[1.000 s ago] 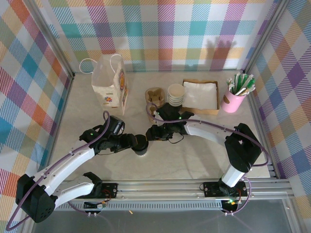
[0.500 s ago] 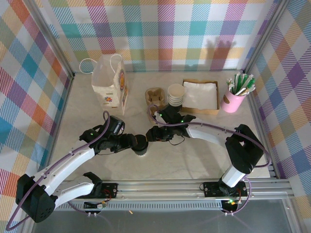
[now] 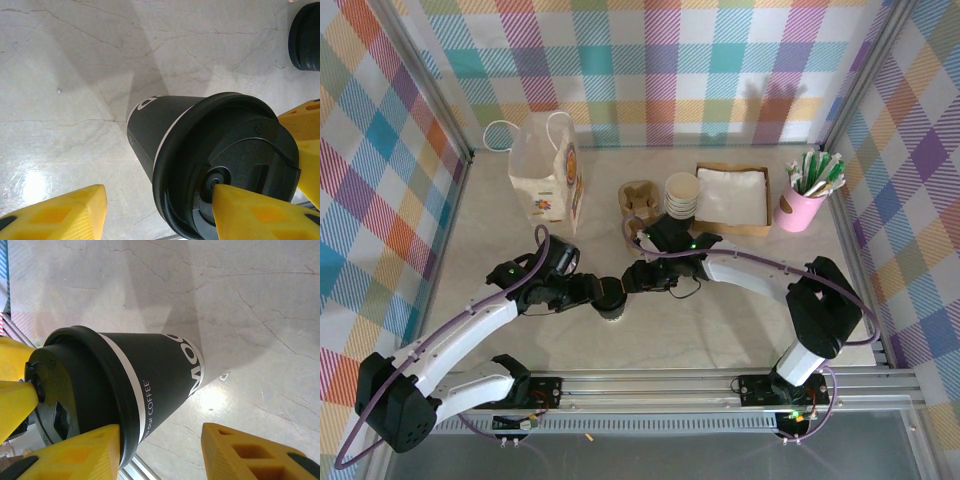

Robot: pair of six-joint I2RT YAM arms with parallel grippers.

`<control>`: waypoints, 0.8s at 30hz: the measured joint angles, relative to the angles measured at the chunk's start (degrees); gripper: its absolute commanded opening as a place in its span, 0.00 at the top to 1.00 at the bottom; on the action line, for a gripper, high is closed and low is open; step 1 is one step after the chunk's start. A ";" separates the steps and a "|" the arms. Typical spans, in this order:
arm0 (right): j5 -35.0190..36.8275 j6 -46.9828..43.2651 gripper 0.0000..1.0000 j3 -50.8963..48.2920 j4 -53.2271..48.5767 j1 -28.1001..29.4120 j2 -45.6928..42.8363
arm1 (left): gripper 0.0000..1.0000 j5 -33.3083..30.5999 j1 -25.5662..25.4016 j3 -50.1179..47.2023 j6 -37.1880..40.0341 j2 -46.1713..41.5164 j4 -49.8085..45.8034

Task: Pack the takeout coffee

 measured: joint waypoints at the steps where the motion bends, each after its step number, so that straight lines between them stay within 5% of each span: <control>1: 0.00 -0.24 0.52 0.00 -0.13 0.00 -0.24 | 0.43 -0.04 0.00 0.00 0.02 0.02 -0.17; 24: 5.77 -15.65 0.33 8.50 -9.92 2.29 -4.98 | 0.37 -2.03 0.00 9.99 3.82 1.25 -3.06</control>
